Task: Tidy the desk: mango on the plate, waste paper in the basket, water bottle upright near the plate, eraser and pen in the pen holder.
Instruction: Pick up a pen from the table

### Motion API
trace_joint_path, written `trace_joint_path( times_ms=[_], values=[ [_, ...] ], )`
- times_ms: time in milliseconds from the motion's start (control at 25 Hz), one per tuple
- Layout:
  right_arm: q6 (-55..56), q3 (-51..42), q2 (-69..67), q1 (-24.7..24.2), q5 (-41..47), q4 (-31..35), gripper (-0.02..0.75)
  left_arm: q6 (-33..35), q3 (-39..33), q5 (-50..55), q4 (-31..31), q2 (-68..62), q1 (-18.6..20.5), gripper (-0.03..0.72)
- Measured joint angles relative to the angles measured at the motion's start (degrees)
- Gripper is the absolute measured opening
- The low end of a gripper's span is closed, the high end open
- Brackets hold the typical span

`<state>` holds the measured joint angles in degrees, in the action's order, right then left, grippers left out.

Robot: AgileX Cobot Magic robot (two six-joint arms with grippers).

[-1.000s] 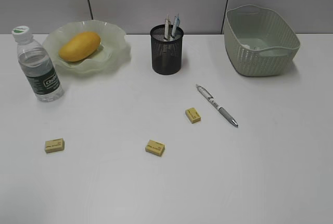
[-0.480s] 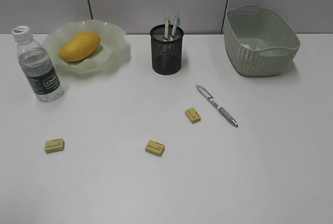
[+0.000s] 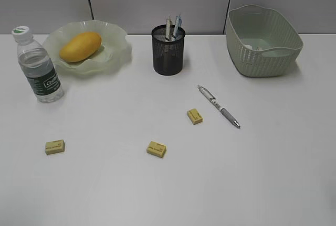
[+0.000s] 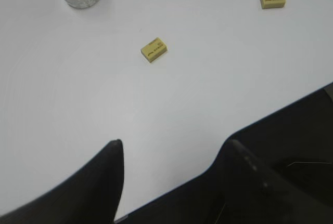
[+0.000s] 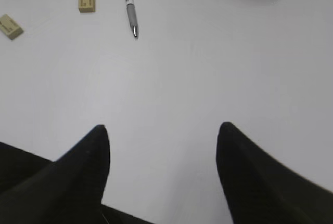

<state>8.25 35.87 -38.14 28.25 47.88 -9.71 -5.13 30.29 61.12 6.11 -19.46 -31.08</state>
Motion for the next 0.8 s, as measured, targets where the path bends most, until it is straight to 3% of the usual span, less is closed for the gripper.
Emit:
trace_joint_path(
  times_ms=[440,800],
  values=[
    [-1.18,4.93,-31.50,0.00,-4.47,0.23,0.512,0.00,0.00,0.00,0.00,0.00,0.00,0.451],
    [-5.57,20.46,-53.91,0.00,-1.56,2.69,0.512,0.00,0.00,0.00,0.00,0.00,0.00,0.438]
  ],
)
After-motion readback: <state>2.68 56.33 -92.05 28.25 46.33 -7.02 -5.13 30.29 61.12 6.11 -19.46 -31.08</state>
